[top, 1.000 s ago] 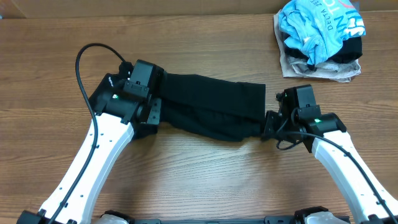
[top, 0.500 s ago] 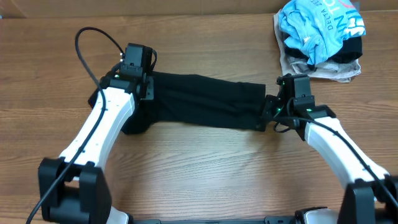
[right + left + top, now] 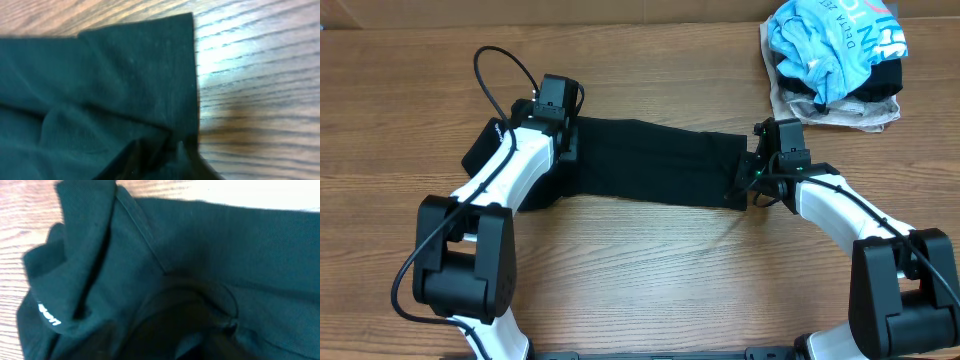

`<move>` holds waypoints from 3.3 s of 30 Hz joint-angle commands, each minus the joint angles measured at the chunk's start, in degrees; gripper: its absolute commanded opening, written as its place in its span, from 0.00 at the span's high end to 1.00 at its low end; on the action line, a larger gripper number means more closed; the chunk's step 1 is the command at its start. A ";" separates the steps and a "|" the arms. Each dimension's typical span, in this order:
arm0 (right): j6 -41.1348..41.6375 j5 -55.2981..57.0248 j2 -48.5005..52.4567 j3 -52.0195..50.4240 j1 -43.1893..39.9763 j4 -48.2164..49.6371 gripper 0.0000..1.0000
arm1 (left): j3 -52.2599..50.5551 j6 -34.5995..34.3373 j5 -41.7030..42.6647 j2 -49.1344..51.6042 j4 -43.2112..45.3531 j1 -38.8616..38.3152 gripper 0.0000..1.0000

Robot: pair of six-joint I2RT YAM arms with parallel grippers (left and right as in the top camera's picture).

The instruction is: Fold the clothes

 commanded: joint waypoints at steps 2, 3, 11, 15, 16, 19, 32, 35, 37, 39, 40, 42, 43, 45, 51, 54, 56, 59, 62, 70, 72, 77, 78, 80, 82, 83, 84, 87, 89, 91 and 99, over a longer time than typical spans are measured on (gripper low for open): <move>-0.61 -0.02 -0.44 2.23 -0.15 -0.98 0.40 | 3.13 -0.02 -0.74 -0.44 -3.15 -0.09 0.01; -0.61 -0.02 -0.79 2.99 -0.15 -2.14 0.39 | 5.09 -0.02 0.15 -0.59 -6.12 -0.09 0.00; -3.19 -0.61 -1.84 11.61 -0.13 -14.56 0.31 | 22.56 -3.58 8.24 -1.31 -34.75 1.99 0.00; -3.17 -0.61 -1.84 12.66 -0.13 -18.34 0.31 | 21.35 -3.93 13.44 -2.60 -40.37 6.54 0.00; -3.15 -0.61 -1.84 12.66 -0.13 -19.06 0.31 | 20.39 -3.91 15.08 -3.06 -40.46 7.63 0.00; -3.15 -0.61 -1.84 12.66 -0.13 -20.90 0.31 | 16.06 -3.89 19.39 -5.16 -38.69 10.49 0.00; -3.15 -0.61 -1.84 12.66 -0.13 -22.23 0.31 | -14.25 -8.11 25.03 -15.65 -17.42 13.75 0.04; -3.15 -0.61 -1.84 12.66 -0.13 -22.49 0.31 | -19.58 -11.76 20.52 -15.65 -10.51 13.86 0.07; -3.13 -0.61 -1.84 12.66 -0.13 -22.47 0.31 | -21.64 -12.11 20.20 -15.65 -7.48 13.86 0.14; -3.13 -0.61 -1.84 12.66 -0.13 -22.40 0.31 | -23.41 -12.09 20.20 -15.58 -4.85 13.86 0.26; -3.13 -0.61 -1.84 12.66 -0.13 -22.40 0.31 | -24.06 -12.09 20.20 -15.58 -3.85 13.86 0.32; -3.13 -0.61 -1.84 12.66 -0.13 -22.40 0.31 | -25.11 -12.07 19.93 -15.52 -1.84 13.86 0.36; -3.13 -0.61 -1.84 12.66 -0.13 -22.40 0.31 | -25.46 -12.09 19.78 -15.52 -0.90 13.86 0.39; -3.13 -0.61 -1.84 12.66 -0.13 -22.40 0.31 | -25.62 -12.07 19.50 -15.45 0.28 13.86 0.44; -3.13 -0.59 -1.84 12.66 -0.13 -22.38 0.31 | -25.62 -12.04 19.06 -15.45 3.65 13.86 0.67; -3.15 -0.59 -1.84 12.66 -0.13 -22.40 0.31 | -24.70 -12.04 18.45 -15.47 3.50 13.86 0.96; -3.15 -0.59 -1.84 12.66 -0.13 -22.40 0.31 | -22.73 -12.04 18.49 -15.47 1.18 13.86 0.96; -3.15 -0.59 -1.84 12.66 -0.13 -22.40 0.31 | -16.98 -11.08 18.49 -15.47 -6.51 13.86 0.96; -3.15 -0.59 -1.84 12.66 -0.13 -22.38 0.31 | -9.20 -7.06 18.45 -15.47 -16.31 13.86 0.96; -3.15 -0.61 -1.84 12.66 -0.13 -22.16 0.31 | 1.27 -2.38 12.00 -15.47 -27.58 13.86 0.96; -3.15 -0.61 -1.84 12.66 -0.13 -22.16 0.31 | 1.09 -2.36 8.44 -14.93 -24.30 13.86 0.96; -3.13 -0.61 -1.84 12.66 -0.13 -22.21 0.31 | 0.96 -2.36 7.43 -13.18 -17.53 13.86 0.92; -3.13 -0.61 -1.84 12.66 -0.13 -22.21 0.31 | 0.96 -2.36 7.45 -12.79 -16.15 13.86 0.92; -3.13 -0.61 -1.84 12.66 -0.13 -22.18 0.31 | 0.96 -2.36 7.56 -11.17 -11.69 13.86 0.93; -3.15 -0.61 -1.84 12.66 -0.13 -22.21 0.31 | 0.96 -2.36 7.56 -9.77 -9.03 13.86 0.92; -3.15 -0.61 -1.84 12.66 -0.13 -22.23 0.31 | 0.96 -2.36 7.56 -8.96 -8.04 13.86 0.90; -3.13 -0.61 -1.84 12.66 -0.13 -22.23 0.31 | 0.96 -2.36 7.56 -7.89 -6.93 13.86 0.78; -3.13 -0.61 -1.84 12.66 -0.13 -22.18 0.31 | 0.96 -2.34 7.54 -4.59 -4.66 13.86 0.00; -3.15 -0.61 -1.84 12.66 -0.13 -22.16 0.31 | 0.96 -1.73 7.58 -3.04 -4.46 13.88 0.00; -3.15 -0.61 -1.84 12.66 -0.13 -22.32 0.31 | 1.20 -1.29 8.15 -2.69 -6.08 13.88 0.00; -3.21 2.43 -1.07 12.57 -0.46 -22.97 0.27 | 20.98 -1.25 10.91 -3.87 -31.10 14.21 0.00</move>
